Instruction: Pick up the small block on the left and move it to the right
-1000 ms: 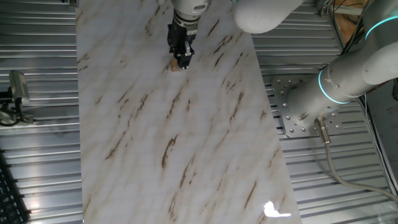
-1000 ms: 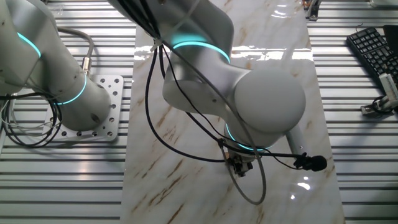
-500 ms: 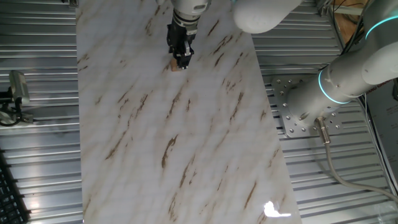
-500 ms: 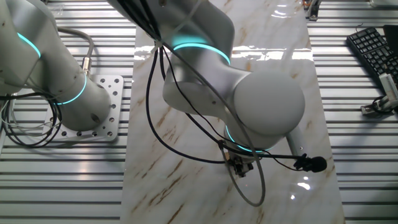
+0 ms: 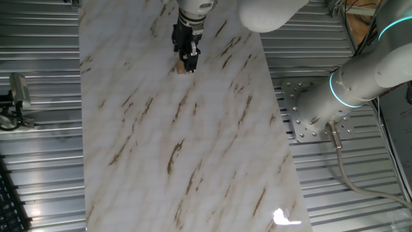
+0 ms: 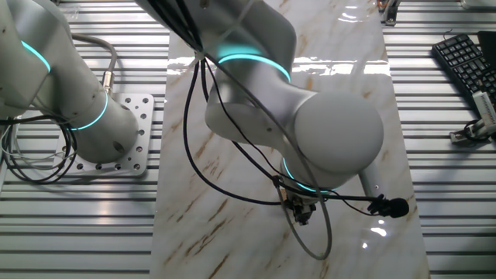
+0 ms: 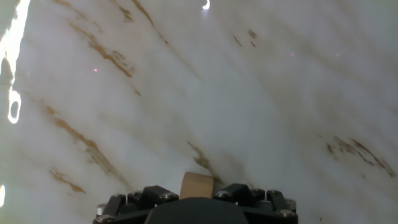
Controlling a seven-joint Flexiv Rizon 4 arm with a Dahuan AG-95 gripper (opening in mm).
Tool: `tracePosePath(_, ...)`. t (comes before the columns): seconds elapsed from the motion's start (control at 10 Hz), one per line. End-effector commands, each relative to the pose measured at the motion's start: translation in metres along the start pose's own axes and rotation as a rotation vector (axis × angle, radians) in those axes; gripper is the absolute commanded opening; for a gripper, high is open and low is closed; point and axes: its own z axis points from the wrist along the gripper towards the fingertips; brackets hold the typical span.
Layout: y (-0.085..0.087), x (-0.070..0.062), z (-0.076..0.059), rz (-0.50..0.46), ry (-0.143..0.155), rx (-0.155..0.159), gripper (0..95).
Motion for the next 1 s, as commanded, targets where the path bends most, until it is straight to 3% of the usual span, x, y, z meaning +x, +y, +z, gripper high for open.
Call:
tracePosePath(0.1, 0.0, 0.0, -0.001, -0.002, -0.005, 0.003, 76.0)
tracePosePath(0.4, 0.0, 0.0, 0.001, -0.004, -0.006, 0.005, 76.0)
tracePosePath(0.7, 0.0, -0.002, 0.012, 0.004, -0.015, 0.006, 76.0)
tracePosePath(0.8, 0.001, -0.003, 0.015, 0.012, -0.016, 0.007, 57.0)
tracePosePath(1.0, 0.001, -0.003, 0.015, 0.018, -0.012, 0.01, 57.0)
